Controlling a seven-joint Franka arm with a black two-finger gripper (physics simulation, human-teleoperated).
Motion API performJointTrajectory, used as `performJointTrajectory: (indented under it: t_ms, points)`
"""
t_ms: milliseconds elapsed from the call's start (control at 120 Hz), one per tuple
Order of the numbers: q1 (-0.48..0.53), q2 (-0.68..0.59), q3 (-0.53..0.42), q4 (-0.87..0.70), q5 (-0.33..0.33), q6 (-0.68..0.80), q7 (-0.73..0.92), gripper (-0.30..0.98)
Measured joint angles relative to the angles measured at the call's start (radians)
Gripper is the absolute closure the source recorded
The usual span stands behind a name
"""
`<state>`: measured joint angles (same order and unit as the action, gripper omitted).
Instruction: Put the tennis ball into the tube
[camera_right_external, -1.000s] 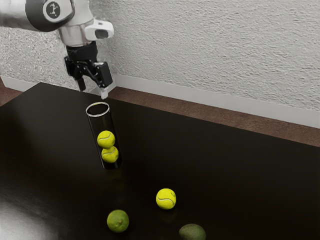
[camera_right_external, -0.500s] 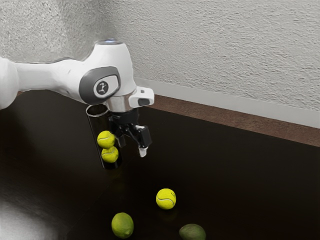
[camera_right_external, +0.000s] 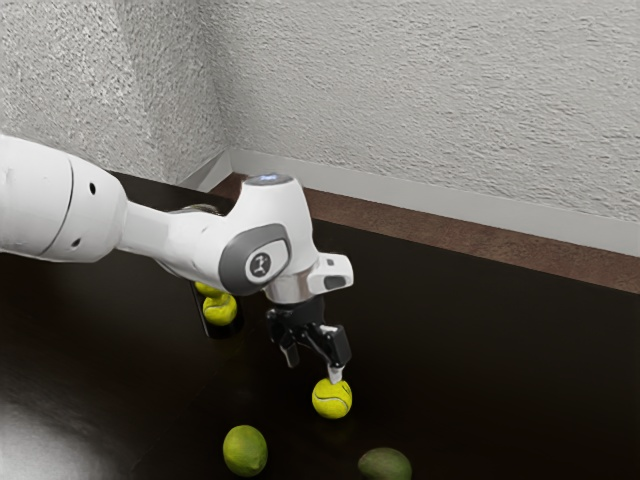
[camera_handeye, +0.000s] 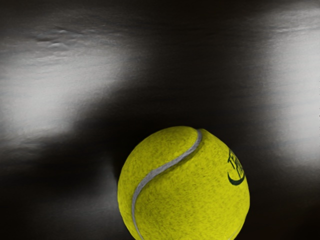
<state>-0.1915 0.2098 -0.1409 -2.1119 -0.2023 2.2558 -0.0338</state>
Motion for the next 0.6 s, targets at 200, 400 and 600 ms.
performJointTrajectory:
  t_ms: [200,400,600]
  points:
    - [-0.015,0.059,-0.003,0.012,-0.008,0.039,-0.006,0.0]
    - [-0.032,0.118,-0.001,0.044,-0.002,0.049,-0.01,0.0]
    - [-0.039,0.157,-0.002,0.058,-0.001,0.056,-0.013,0.0]
